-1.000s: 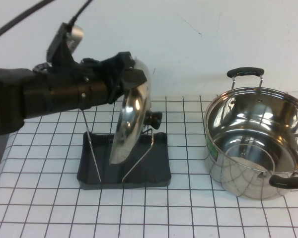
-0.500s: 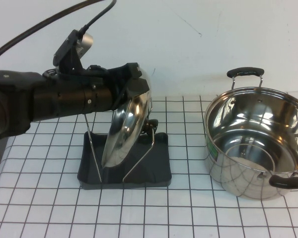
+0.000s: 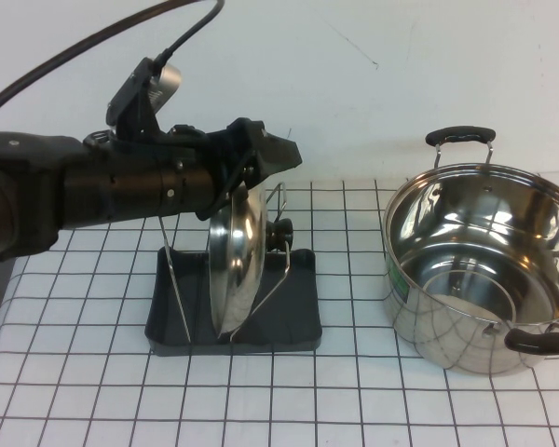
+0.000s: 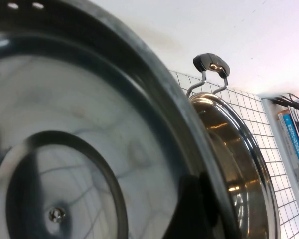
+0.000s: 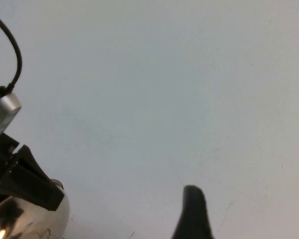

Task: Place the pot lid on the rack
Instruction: Place the pot lid on the pot rack

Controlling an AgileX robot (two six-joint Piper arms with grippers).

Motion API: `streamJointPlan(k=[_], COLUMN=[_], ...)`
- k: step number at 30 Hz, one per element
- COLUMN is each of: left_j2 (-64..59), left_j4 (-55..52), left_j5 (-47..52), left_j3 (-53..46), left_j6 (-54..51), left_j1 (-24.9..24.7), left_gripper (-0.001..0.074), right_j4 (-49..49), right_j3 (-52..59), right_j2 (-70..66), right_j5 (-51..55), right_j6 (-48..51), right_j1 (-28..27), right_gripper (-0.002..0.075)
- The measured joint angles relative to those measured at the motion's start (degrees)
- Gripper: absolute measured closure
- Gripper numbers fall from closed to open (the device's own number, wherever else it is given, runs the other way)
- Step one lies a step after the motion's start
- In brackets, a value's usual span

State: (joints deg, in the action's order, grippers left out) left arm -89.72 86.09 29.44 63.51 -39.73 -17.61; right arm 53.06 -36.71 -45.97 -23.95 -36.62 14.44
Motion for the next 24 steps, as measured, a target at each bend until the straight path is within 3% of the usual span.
streamJointPlan(k=[9, 24], left_j2=[0.1, 0.3], left_j4=[-0.5, -5.4], left_j5=[2.0, 14.3], left_j3=[0.0, 0.0], left_j6=[0.0, 4.1], left_j1=[0.4, 8.6], left_gripper=[0.026, 0.026], right_j4=[0.0, 0.0], right_j3=[0.0, 0.0], right_j2=[0.0, 0.0], right_j5=[0.0, 1.6], right_j6=[0.0, -0.1], right_j1=[0.0, 0.0], right_gripper=[0.0235, 0.0245])
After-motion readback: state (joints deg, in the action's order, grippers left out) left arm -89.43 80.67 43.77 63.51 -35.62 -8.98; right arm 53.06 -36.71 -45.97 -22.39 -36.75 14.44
